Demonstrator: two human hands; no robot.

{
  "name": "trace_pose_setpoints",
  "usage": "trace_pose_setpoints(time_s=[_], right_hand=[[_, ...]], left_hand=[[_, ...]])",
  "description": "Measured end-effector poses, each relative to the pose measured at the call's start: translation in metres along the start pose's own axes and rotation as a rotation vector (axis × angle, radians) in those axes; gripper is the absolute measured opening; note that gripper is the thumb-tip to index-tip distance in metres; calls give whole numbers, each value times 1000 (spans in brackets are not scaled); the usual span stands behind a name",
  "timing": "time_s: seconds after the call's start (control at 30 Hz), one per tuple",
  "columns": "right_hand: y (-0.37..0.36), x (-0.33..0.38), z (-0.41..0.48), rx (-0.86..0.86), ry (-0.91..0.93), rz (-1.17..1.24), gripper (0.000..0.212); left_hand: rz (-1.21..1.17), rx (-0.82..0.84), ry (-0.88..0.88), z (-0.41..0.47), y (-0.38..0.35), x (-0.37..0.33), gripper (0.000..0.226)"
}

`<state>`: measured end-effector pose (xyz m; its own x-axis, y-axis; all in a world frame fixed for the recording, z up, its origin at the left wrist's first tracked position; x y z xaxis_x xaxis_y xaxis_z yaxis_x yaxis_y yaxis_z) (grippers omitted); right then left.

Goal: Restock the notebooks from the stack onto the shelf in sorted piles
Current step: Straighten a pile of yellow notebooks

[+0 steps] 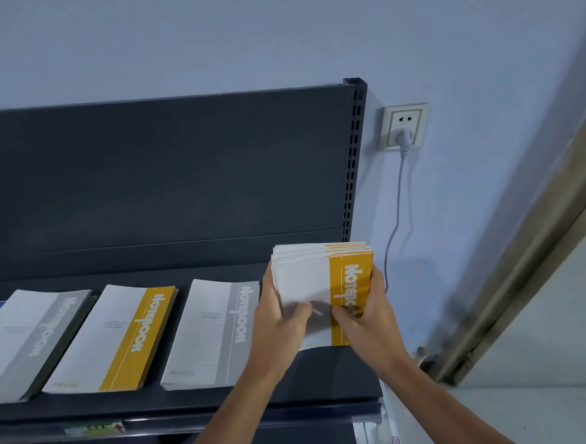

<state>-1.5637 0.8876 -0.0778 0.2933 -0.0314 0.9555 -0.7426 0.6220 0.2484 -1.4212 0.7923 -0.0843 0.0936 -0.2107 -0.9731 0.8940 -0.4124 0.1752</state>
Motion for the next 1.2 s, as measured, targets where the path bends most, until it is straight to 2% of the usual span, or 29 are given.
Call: trace_pose_setpoints(time_s=[0.2,0.4,0.5,0.57,0.67,0.8,0.97,1.2], right_hand=[[-8,-9,-6,-6,-46,-47,77],[-8,-12,-10,-31,-70,-158,47],[-4,-9,-5,-77,-71,-308,43],[-2,-6,7,-38,-82,-381,34],[1,-12,24,26,-196,-406,18],[1,-25,30,22,-326,-465,4],[-8,-44,25,49,-403,-558,6],[-17,-44,26,77,-356,-689,16]], left_hand=[[24,-15,30,-3,-7,5,67],[207,35,43,-5,-5,18,48],[382,-24,33,3,-1,17,42],[474,-49,92,12,1,16,41],[610,-53,143,19,-2,17,43],[732,-21,235,26,-8,27,42],[862,57,302,28,-11,44,43],[1076,71,188,27,-14,50,50]])
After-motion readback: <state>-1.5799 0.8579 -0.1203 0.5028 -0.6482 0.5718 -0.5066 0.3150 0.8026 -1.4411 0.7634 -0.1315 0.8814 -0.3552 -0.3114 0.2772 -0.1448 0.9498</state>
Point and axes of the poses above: each hand's wrist, its own z-axis towards the middle knuckle, its own y-axis out of the back of the hand, x = y × z, the point moved 6 cm from there along z, towards the middle knuckle, and after that the axes turned 3 degrees about z, right-handed, at the moved point
